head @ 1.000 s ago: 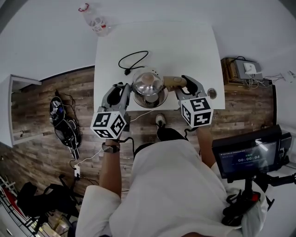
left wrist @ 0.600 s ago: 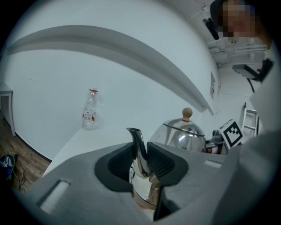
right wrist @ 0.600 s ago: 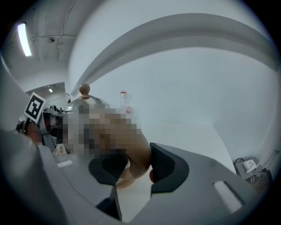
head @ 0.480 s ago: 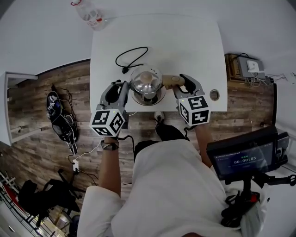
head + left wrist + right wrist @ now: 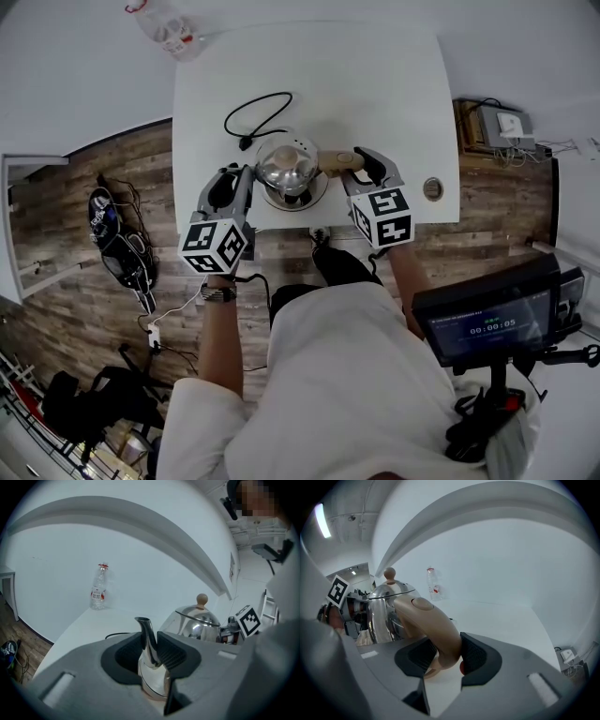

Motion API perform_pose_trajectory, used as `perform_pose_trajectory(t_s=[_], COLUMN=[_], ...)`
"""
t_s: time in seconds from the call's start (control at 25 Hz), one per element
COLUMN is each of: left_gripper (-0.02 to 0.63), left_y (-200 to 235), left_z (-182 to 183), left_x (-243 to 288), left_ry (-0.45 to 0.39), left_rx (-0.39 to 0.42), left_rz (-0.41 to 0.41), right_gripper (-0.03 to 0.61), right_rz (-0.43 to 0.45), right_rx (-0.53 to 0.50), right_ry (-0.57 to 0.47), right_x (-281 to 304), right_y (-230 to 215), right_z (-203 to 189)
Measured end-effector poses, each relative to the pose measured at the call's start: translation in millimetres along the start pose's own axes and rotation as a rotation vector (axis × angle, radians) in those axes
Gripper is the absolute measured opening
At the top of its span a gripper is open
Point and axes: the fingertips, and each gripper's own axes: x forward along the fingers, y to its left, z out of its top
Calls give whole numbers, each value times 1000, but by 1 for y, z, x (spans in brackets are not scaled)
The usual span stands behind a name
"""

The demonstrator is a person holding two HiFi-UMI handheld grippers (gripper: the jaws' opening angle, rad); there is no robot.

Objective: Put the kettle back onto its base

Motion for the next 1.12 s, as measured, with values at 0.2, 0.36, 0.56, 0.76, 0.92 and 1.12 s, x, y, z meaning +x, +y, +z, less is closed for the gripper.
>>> perform_pose_trajectory(t_s=[0.2, 0.36, 0.56, 0.76, 0.92, 1.12], left_gripper=[106, 106, 106, 104, 106, 104], left_y=[2, 4, 6, 5, 5, 6], left_z=[-6, -12, -14, -17, -21, -22], left_x=[3, 6, 8, 8, 8, 9], left_ry=[10, 17, 19, 24, 33, 32], left_rx=[-3, -11, -10, -4, -3, -5], left_rz=[2, 3, 5, 13, 25, 31], right_gripper=[155, 155, 156, 159, 160, 160], right_rz=[-3, -5, -5, 1, 8, 12], right_rx=[-8, -17, -42, -44, -43, -41], right_ry=[6, 7, 0, 0, 9, 10], right_x=[4, 9, 13, 14, 16, 18], right_y=[-2, -4, -6, -7, -7, -6], right_z=[-4, -6, -5, -7, -13, -13])
